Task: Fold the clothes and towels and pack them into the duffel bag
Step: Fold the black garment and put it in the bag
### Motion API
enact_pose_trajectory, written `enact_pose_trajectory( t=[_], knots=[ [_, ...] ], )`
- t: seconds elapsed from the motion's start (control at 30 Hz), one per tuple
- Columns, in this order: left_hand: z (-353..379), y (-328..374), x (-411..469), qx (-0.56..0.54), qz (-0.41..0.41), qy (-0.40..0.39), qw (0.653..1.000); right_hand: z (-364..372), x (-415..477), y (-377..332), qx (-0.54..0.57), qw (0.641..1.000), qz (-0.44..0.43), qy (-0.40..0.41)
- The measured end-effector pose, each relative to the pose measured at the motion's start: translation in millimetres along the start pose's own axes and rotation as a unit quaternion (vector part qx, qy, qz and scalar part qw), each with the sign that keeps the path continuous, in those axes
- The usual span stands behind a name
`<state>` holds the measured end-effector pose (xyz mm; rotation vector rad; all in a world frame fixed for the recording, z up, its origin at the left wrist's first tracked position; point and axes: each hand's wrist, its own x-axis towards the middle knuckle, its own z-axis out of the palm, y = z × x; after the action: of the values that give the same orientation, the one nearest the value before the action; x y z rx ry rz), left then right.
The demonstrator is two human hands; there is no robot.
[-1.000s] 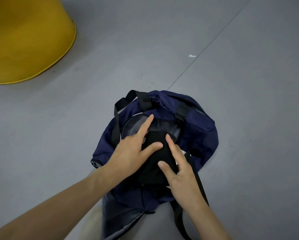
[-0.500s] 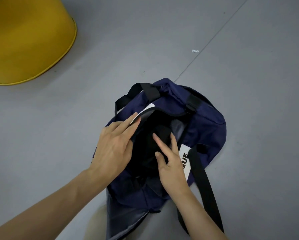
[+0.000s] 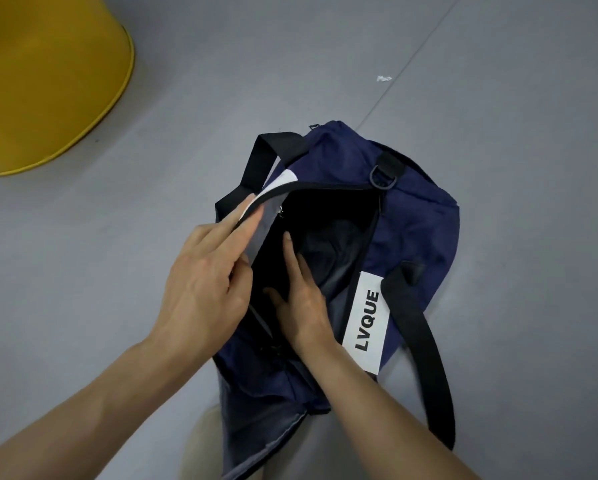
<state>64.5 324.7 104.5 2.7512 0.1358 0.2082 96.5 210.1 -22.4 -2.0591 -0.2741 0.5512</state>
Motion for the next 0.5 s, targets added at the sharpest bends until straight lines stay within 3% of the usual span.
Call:
enact_pose_trajectory(
  t=[0.27, 0.4, 0.5],
  knots=[
    [-3, 9, 1, -0.058, 0.025, 0.037, 0.997, 11, 14, -13, 0.048, 0.998, -0.015, -0.023],
    [2, -1, 2, -0.059, 0.010, -0.013, 0.998, 11, 23, -19, -0.041, 0.998, 0.012, -0.054],
    [8, -10, 1, -0.045, -0.015, -0.061, 0.997, -2, 25, -21, -0.007, 0.996, 0.031, -0.087]
  ],
)
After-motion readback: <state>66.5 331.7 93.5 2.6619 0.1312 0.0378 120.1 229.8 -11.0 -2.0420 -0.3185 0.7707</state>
